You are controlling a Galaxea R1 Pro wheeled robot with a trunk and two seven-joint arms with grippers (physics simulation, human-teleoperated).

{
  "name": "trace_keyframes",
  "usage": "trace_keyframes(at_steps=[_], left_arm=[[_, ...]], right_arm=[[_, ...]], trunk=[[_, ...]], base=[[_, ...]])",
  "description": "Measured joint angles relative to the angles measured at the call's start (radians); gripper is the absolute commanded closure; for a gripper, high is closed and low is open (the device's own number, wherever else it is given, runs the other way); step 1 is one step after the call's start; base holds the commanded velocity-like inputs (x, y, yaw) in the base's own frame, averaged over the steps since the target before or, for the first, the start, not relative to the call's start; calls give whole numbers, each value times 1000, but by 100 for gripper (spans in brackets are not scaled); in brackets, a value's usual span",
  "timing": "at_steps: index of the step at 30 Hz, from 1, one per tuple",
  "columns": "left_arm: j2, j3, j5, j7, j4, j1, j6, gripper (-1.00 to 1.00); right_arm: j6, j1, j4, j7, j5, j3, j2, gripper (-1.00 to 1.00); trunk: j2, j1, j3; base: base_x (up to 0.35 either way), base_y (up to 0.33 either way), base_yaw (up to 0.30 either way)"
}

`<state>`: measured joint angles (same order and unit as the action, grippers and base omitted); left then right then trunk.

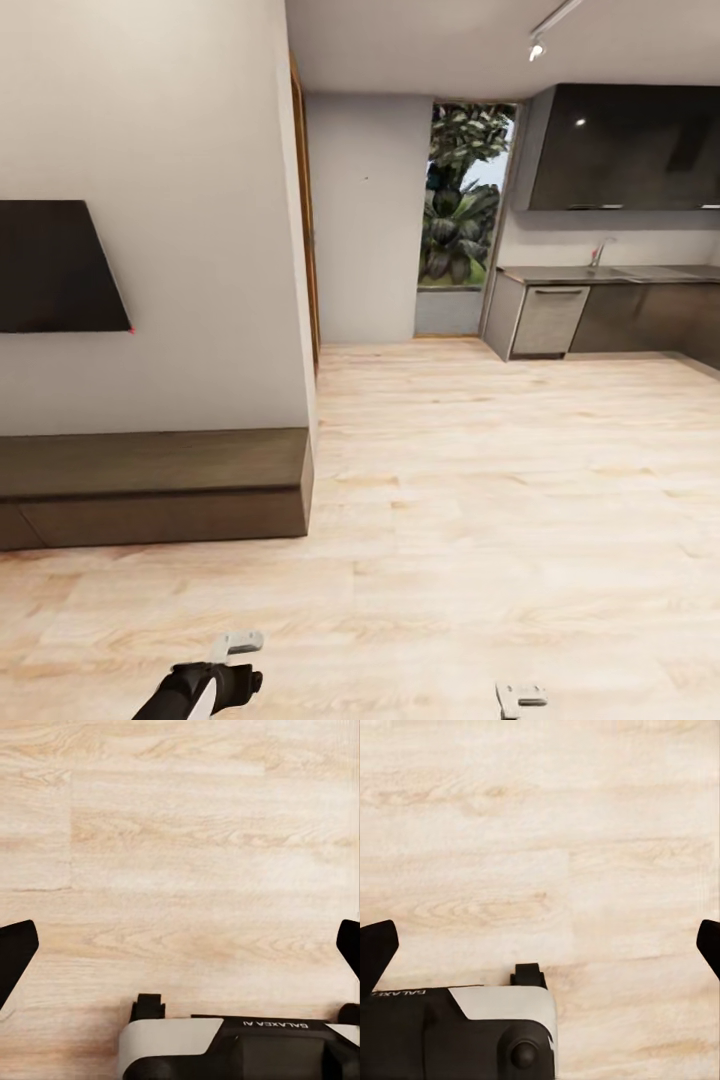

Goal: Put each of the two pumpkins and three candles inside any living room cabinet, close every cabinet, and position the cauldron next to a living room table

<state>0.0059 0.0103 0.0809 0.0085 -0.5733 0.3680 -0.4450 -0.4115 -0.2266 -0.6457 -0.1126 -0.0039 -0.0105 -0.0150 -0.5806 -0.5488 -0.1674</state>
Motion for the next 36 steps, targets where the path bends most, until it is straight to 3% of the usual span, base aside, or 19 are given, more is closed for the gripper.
trace_keyframes(at_steps=[11, 22, 36], left_arm=[[-5, 1, 13, -5, 19, 0, 24, -100], [-7, 1, 16, -10, 15, 0, 22, -100], [-8, 1, 40, -9, 15, 0, 22, -100]], right_arm=[[24, 0, 99, 5, 0, -1, -6, -100], [28, 0, 103, 4, -1, 1, -5, -100], [42, 0, 103, 5, -1, 1, -6, -100]], trunk=[[0, -1, 0], [77, 42, 34], [175, 95, 58]], base=[[137, 0, 0], [2, 0, 0], [0, 0, 0]])
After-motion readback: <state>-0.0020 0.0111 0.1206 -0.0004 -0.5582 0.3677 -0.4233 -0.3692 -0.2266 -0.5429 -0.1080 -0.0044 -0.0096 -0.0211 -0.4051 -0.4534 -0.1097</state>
